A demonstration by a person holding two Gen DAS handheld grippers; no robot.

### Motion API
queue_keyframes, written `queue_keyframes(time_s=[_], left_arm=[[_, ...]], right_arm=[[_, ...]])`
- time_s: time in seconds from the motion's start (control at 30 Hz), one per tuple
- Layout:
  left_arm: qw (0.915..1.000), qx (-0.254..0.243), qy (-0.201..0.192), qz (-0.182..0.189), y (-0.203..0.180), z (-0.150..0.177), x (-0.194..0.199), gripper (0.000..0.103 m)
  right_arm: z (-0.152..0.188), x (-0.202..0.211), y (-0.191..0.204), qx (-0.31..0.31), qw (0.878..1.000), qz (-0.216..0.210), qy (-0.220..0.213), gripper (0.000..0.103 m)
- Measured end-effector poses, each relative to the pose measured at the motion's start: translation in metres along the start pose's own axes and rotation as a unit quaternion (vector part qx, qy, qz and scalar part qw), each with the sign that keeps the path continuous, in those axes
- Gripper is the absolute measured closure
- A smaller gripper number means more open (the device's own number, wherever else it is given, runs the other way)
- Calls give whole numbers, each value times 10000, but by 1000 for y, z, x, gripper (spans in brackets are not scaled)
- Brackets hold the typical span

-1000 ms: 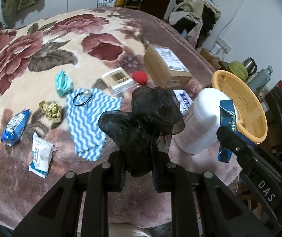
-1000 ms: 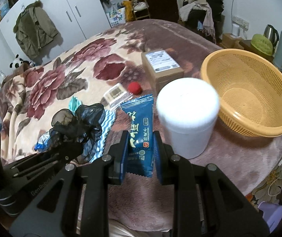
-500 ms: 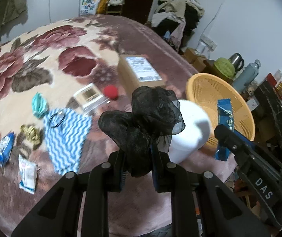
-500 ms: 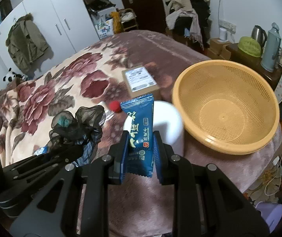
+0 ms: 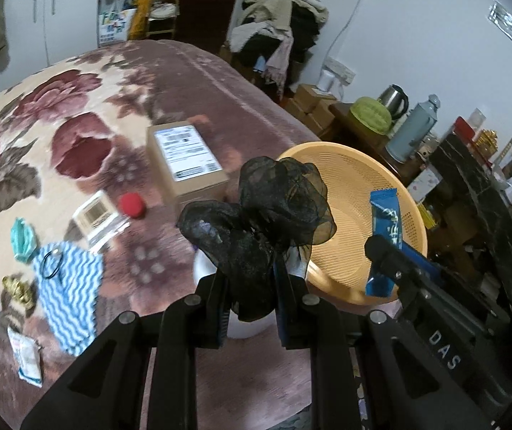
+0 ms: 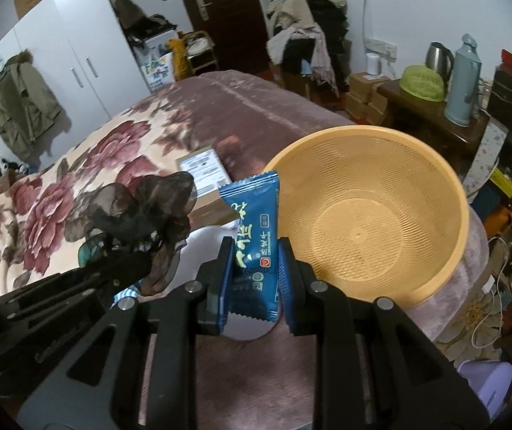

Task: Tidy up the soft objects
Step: 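Carry the scrunchie and snack packet in both tools over the orange basket, then open both tools to drop the scrunchie and packet into the basket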

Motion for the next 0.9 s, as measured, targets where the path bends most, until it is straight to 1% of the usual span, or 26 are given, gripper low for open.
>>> queue_keyframes(time_s=[0.33,0.53,0.6,0.63,0.67,0.7,0.77,0.8,0.87,0.9], left_arm=[[9986,-363,206,340,-52,-23,-37,83],[9966,-449,476,504,-72,-25,-66,82],[9952,-537,574,578,-79,-23,-74,69],[9950,-579,569,578,-81,-22,-76,49],[9955,-603,498,533,-82,-21,-77,40],[9962,-605,435,452,-81,-21,-77,36],[9971,-505,412,382,-77,-20,-76,25],[9974,-452,437,361,-73,-19,-77,22],[9978,-376,449,295,-67,-18,-77,13],[9981,-361,449,218,-64,-18,-76,10]], right_arm=[[-22,-1,-51,-525,9979,363,-96,78],[-26,2,-70,-706,9959,538,-168,78],[-25,3,-72,-752,9953,582,-178,78],[-24,2,-74,-753,9951,618,-154,78],[-22,1,-75,-747,9949,659,-130,78],[-21,0,-77,-754,9946,702,-122,78],[-23,0,-81,-784,9941,741,-124,77],[-22,0,-83,-816,9939,725,-122,76],[-22,0,-88,-850,9931,792,-142,67],[-22,1,-90,-854,9928,820,-153,65]])
Point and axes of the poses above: each gripper's, at about its wrist camera, not at the fingertips, and x roughly against the way its jaws point, y to its left, z to its underside, the point moved 8 cm from there along -x, roughly the way its jaws point, and after that the axes turned 9 degrees about z, right-handed, at the moved point
